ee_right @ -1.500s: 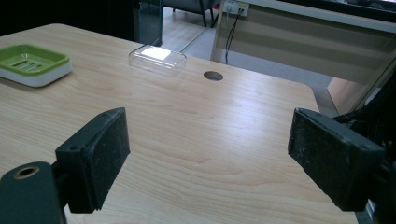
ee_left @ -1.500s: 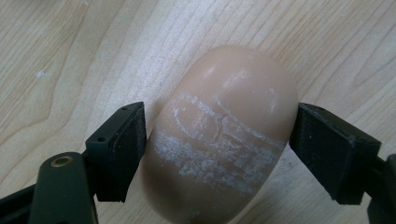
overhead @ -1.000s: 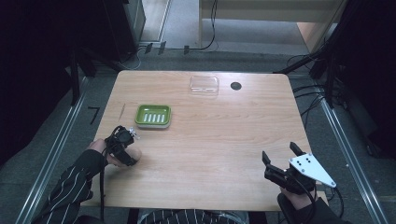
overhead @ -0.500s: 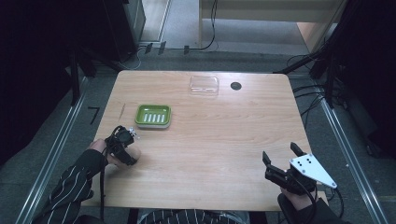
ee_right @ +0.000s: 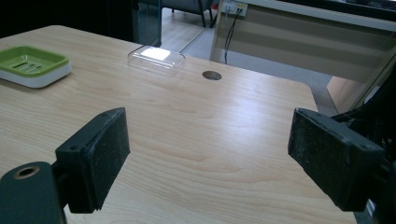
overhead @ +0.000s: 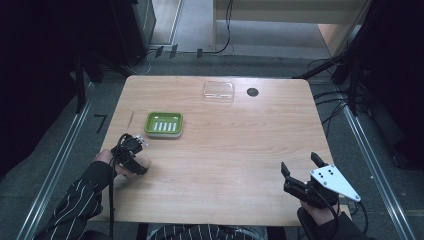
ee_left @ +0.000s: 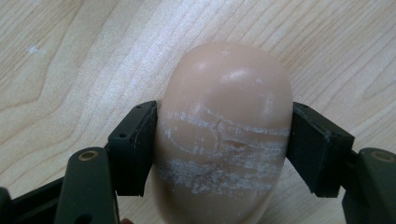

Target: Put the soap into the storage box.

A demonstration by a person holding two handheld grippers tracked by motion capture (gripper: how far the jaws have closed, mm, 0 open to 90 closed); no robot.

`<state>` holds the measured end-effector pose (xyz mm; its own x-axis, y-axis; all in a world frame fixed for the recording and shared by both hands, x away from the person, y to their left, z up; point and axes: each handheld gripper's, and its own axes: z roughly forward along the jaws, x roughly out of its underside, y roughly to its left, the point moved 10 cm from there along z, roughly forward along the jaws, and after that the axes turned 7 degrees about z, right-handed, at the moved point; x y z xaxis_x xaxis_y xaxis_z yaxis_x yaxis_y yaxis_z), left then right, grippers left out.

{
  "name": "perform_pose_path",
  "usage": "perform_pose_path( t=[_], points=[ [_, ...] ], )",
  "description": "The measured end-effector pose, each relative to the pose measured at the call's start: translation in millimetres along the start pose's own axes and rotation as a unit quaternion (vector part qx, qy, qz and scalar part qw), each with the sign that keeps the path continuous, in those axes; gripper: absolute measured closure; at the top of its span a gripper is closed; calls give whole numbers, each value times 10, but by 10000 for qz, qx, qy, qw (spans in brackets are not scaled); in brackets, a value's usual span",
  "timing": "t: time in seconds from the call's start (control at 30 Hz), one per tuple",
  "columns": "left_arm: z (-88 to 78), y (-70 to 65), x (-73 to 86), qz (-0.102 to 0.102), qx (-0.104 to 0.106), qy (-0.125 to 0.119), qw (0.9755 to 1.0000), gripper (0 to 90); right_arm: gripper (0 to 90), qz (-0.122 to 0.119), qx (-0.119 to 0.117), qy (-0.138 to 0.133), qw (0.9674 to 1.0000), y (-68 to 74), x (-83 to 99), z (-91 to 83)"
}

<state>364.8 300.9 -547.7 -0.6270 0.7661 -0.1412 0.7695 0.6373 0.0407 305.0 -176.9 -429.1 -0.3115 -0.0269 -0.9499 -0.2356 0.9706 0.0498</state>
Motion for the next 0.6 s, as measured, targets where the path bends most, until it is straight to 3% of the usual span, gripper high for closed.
perform_pose_path(
  t=[0.43, 0.6],
  points=[
    [-68, 9, -41, -134, -41, -110, 9998, 320, 134, -3, -3, 3, 10000, 1, 1, 1],
    [-20, -7, -42, -88, 19, -48, 9999, 321, 134, 8, 2, 7, 10000, -2, 3, 1]
  ],
)
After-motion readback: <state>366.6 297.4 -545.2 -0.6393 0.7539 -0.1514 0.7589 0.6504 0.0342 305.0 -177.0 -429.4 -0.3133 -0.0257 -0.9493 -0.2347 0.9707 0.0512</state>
